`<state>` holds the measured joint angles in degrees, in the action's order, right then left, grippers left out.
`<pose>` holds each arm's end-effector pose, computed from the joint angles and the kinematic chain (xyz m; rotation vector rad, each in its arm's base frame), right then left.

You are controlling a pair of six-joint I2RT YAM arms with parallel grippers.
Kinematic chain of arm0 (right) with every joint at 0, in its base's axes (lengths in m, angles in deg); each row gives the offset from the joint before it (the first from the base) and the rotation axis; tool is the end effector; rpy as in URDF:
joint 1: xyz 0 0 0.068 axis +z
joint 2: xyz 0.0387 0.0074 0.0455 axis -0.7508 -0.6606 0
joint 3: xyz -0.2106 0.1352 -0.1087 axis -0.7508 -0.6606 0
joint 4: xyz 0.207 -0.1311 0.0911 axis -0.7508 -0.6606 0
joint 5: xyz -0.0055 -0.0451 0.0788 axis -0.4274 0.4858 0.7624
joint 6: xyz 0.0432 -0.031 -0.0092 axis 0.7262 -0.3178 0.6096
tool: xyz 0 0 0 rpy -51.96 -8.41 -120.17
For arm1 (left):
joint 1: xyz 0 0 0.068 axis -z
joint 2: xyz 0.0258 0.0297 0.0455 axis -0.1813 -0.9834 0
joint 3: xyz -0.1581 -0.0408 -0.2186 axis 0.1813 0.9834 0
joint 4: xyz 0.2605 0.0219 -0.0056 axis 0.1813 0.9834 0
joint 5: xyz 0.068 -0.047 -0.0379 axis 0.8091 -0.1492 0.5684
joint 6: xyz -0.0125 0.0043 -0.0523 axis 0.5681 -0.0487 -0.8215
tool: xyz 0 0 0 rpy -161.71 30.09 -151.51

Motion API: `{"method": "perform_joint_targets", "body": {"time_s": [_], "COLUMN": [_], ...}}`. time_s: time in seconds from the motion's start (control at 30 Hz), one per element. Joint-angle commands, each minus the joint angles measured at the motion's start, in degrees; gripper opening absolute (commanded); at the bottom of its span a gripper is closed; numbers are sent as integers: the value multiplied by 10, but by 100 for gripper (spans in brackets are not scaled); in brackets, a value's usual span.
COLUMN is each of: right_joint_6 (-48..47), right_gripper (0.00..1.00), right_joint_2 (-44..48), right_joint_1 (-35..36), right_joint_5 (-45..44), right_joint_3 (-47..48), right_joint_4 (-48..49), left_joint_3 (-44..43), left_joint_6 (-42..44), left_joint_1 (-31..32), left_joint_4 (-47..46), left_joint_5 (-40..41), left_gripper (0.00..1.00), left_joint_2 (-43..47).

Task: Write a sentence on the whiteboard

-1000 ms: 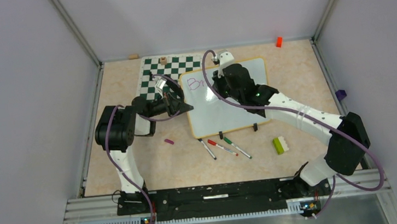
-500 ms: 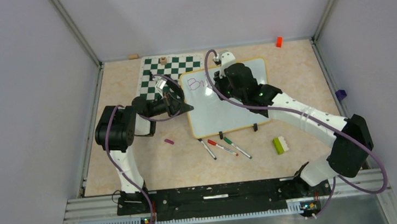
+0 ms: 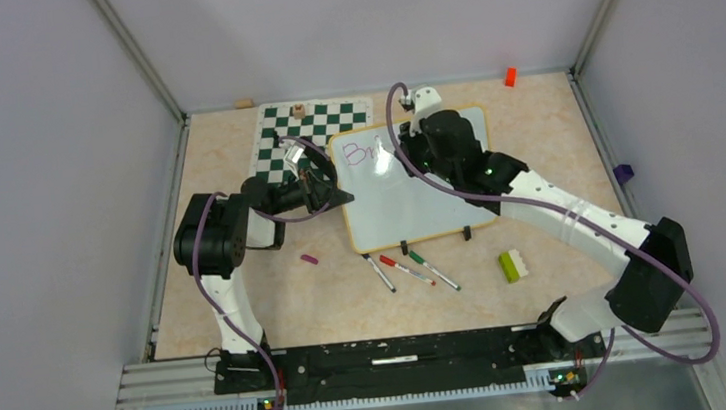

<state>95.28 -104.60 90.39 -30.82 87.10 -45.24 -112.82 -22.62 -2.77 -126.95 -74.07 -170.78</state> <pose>0.2493 0.2131 0.3483 -0.4055 1.9345 0.4072 0.3359 -0.0793 0.1564 0.5475 1.6663 -1.6554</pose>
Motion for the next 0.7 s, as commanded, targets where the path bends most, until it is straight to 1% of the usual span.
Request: {"method": "perform_joint_targets", "body": {"time_s": [0.0, 0.27, 0.67], "right_joint_6": [-11, -18, -45], "right_gripper": [0, 0, 0], "right_joint_2": [40, 41, 42], "right_joint_1": [-6, -7, -7], "right_joint_5": [-32, -62, -57], "right_joint_3": [1, -6, -3], "right_joint_4": [32, 36, 33], "left_joint_3": [0, 0, 1], "left_joint_6": [0, -1, 1], "left_joint_1": [3, 3, 3], "left_joint_4": [-60, -62, -62], "left_joint_5": [-15, -15, -14], "left_gripper": [0, 0, 0], "left_joint_2": [18, 17, 19]}}
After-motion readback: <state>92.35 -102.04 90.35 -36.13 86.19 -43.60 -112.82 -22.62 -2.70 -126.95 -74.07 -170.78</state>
